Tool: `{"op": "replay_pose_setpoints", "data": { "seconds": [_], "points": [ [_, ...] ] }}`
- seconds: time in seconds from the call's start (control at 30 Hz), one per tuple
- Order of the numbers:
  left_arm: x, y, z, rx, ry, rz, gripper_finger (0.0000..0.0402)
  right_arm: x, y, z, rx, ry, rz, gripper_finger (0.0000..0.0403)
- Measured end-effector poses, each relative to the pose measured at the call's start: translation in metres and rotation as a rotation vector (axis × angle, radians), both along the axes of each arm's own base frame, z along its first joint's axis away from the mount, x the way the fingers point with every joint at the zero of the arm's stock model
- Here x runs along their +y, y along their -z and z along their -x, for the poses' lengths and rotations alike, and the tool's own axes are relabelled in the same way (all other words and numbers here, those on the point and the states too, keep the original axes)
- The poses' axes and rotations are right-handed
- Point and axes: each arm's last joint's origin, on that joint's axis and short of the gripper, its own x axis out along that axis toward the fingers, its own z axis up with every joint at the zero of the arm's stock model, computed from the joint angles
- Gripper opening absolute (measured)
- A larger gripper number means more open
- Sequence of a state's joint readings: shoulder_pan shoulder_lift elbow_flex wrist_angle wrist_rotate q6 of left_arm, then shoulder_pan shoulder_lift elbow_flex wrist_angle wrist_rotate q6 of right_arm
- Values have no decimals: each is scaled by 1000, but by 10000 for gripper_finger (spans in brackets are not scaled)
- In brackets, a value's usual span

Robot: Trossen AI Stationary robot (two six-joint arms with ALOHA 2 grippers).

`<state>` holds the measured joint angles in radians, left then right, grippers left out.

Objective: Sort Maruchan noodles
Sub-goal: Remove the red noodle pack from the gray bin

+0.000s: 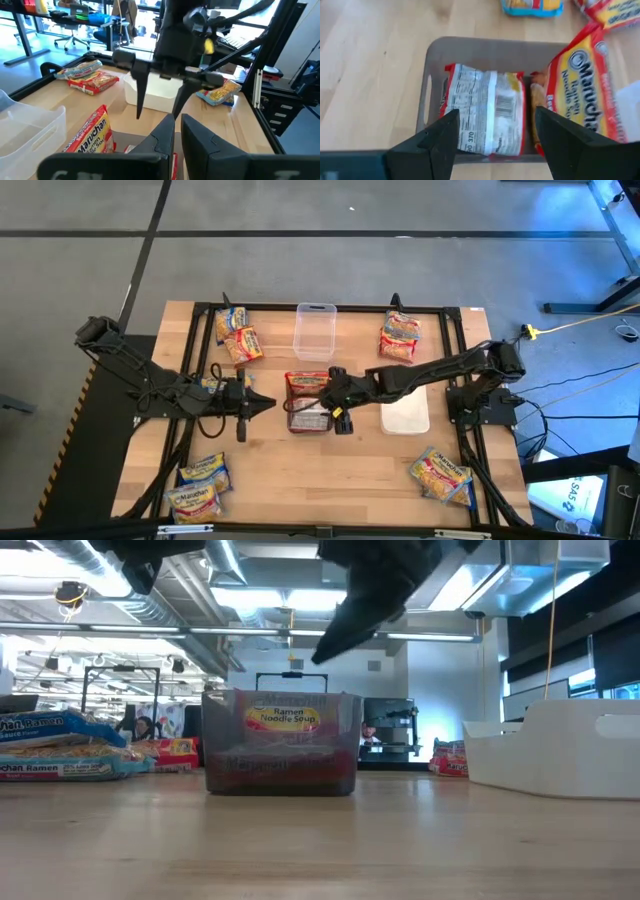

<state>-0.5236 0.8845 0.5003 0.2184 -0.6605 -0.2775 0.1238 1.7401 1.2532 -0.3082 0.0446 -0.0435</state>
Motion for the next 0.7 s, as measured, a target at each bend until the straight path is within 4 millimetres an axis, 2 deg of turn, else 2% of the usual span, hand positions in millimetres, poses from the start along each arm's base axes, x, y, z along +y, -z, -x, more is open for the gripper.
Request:
{"op": "replay_pose_setpoints", "data": {
  "seconds": [0.23,0.37,0.53,0.7],
  "points": [
    [0,1,0,7,-3,-5,27,1,36,-20,12,6,-16,231],
    [0,2,-1,16,-3,-10,27,-8,52,-34,71,35,-50,209],
    [0,3,-1,27,-4,-16,27,-16,65,-49,110,43,-82,175],
    [0,4,-1,36,-2,-21,27,-14,78,-50,150,32,-87,159]
  ]
}}
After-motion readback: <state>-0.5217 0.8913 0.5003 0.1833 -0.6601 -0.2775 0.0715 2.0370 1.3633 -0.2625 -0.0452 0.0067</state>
